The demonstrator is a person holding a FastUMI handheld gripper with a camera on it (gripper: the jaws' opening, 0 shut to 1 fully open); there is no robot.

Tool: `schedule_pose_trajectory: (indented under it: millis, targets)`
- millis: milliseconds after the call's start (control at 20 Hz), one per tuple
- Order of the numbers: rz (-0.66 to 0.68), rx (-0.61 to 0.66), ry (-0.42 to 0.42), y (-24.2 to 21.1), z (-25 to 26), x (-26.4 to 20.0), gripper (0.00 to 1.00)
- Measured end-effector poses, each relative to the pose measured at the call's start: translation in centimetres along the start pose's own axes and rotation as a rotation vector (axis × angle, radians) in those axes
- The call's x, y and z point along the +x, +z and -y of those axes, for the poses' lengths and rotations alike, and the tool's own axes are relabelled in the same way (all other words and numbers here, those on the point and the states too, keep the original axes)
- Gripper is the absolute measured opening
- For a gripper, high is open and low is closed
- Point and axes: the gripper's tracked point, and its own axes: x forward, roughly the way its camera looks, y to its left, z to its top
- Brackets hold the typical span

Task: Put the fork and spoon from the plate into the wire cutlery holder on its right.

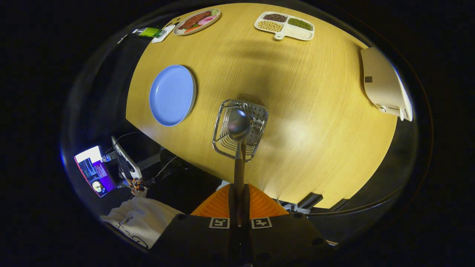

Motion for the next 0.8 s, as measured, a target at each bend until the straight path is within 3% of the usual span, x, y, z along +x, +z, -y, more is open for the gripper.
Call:
schedule_pose_trajectory:
  millis: [350,400,450,500,600,700,800]
  targets:
    - [0.020,0.055,0.023,1.8,-0.6,0.5,0.14]
    - [0.034,0.055,0.027,2.2,-0.7,0.3,0.17]
    - [0.046,0.048,0.034,2.2,-0.9,0.3,0.27]
    - [0.063,0.047,0.039,2.2,-1.0,0.0,0.27]
    - [0.111,0.045,0.065,2.5,-1.5,-0.6,0.47]
    - [0.173,0.045,0.095,2.7,-2.0,-1.7,0.59]
    - [0.225,0.043,0.121,2.4,-2.1,-2.9,0.92]
